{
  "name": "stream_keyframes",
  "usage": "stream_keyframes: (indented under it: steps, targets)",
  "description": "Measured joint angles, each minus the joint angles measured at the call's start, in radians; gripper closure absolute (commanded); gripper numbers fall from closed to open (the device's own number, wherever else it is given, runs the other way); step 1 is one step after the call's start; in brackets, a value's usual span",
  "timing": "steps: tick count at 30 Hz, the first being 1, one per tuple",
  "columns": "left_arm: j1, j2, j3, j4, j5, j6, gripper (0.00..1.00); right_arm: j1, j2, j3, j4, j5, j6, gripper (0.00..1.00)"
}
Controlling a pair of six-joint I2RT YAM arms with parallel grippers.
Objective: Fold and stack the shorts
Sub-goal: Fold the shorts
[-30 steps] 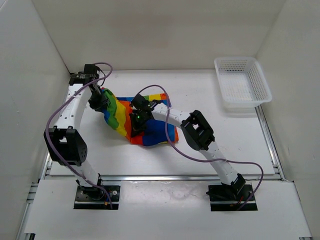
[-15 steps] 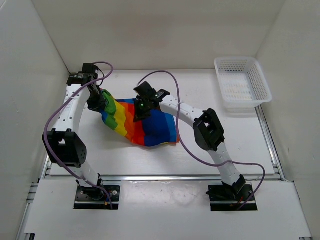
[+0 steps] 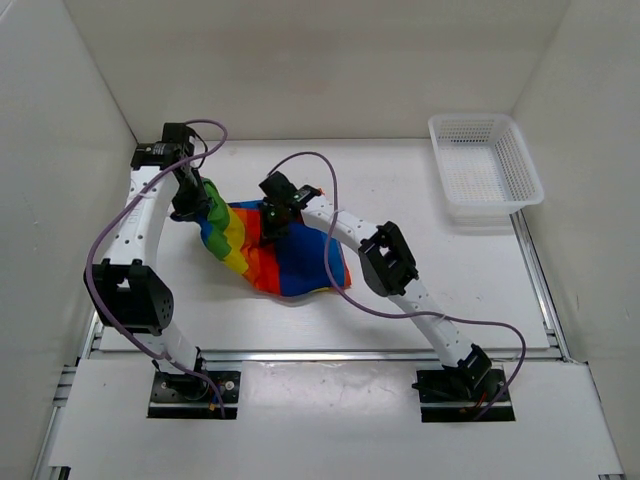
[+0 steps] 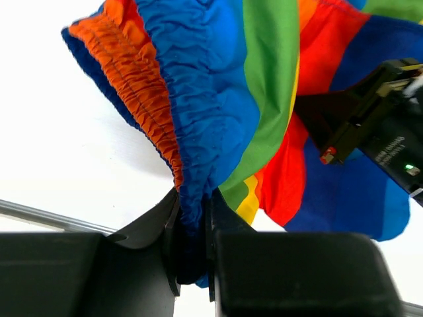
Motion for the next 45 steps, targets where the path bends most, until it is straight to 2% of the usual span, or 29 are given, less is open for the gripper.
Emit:
stream_keyframes:
  steps: [4, 7, 10, 13, 18, 21, 26, 33, 38, 45]
  targets:
    - [0.000, 0.000, 0.039, -0.009, 0.002, 0.012, 0.90, 0.000, -0.011, -0.016, -0.010, 0.010, -0.001, 1.00]
    - [-0.001, 0.012, 0.081, -0.025, -0.003, 0.035, 0.90, -0.009, -0.088, -0.111, -0.015, 0.033, -0.002, 1.00]
    - [-0.006, 0.034, 0.150, -0.034, -0.009, 0.064, 0.90, -0.036, -0.240, -0.261, -0.022, 0.055, -0.002, 0.91]
    - [-0.018, 0.043, 0.187, -0.031, -0.016, 0.089, 0.90, -0.103, -0.455, -0.441, -0.003, 0.078, -0.005, 0.87]
    - [-0.103, 0.072, 0.211, -0.032, -0.047, 0.120, 0.90, -0.279, -0.750, -0.676, 0.045, 0.121, -0.027, 0.86]
    - [-0.193, 0.117, 0.218, -0.030, -0.104, 0.130, 0.90, -0.360, -0.824, -0.818, 0.069, 0.137, -0.036, 0.86]
    - [-0.349, 0.213, 0.222, -0.034, -0.216, 0.137, 0.90, -0.363, -0.784, -1.009, 0.062, 0.117, -0.061, 0.90]
    - [-0.525, 0.360, 0.317, -0.051, -0.314, 0.131, 0.90, -0.329, -0.689, -1.043, 0.072, 0.084, -0.084, 0.93]
    - [-0.596, 0.409, 0.383, -0.058, -0.308, 0.129, 0.90, -0.328, -0.655, -1.043, 0.098, 0.069, -0.088, 0.96]
    - [-0.628, 0.482, 0.458, -0.062, -0.249, 0.130, 0.90, -0.323, -0.637, -1.042, 0.128, 0.027, -0.086, 1.00]
